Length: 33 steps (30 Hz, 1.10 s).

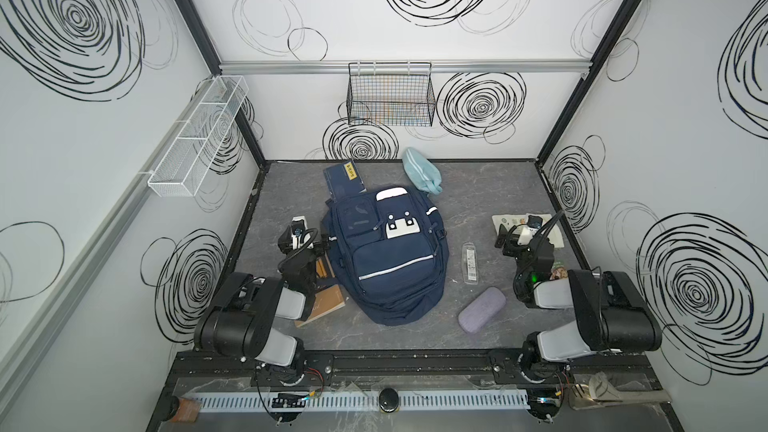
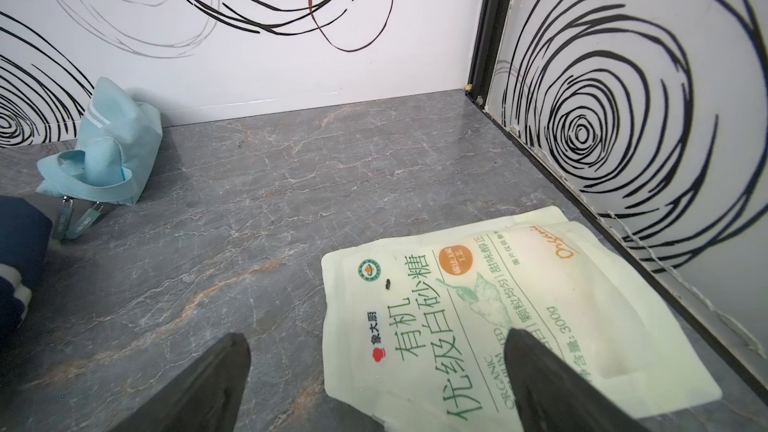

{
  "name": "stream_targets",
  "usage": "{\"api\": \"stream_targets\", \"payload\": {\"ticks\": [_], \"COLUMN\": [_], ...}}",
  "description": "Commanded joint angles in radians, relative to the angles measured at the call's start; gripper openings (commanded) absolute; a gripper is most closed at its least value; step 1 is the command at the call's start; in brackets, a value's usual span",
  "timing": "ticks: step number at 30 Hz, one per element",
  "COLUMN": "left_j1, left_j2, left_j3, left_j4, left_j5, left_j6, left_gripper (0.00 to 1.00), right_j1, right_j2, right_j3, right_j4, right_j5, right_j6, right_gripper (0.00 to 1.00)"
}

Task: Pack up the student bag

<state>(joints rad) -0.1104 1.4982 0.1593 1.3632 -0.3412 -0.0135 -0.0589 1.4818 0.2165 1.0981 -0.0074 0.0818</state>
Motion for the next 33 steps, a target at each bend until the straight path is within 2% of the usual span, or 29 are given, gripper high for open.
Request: {"api": "stream_targets", "payload": {"ticks": [1, 14, 18, 31, 33], "left_j1": [0.002, 0.004, 0.034, 0.030, 0.010], "left_j2": [0.001, 0.001, -0.002, -0.001, 0.000], "left_j3": [0.005, 0.007, 0.001, -0.007, -0.024], "left_j4": [0.063, 0.063, 0.062, 0.079, 0.122], "left_j5": [0.004, 0.005, 0.062, 0.066, 0.047], "left_j6": [-0.012, -0.013, -0.034, -0.029, -0.009], "left_gripper": [0.96, 0.96, 0.96, 0.96, 0.98], "right_j1": [0.007, 0.007, 0.005, 0.005, 0.005], "right_j2": [-0.008, -0.009, -0.008, -0.009, -0.017], "right_j3": [0.011, 0.011, 0.012, 0.009, 0.010], "right_j4": [0.045, 0.045, 0.045, 0.045, 0.045], "right_j5": [0.012, 0.011, 0.010, 0.010, 0.014], "right_j6": [-0.011, -0.011, -0.010, -0.010, -0.010], "right_gripper": [1.00, 1.00, 1.00, 1.00, 0.97]}}
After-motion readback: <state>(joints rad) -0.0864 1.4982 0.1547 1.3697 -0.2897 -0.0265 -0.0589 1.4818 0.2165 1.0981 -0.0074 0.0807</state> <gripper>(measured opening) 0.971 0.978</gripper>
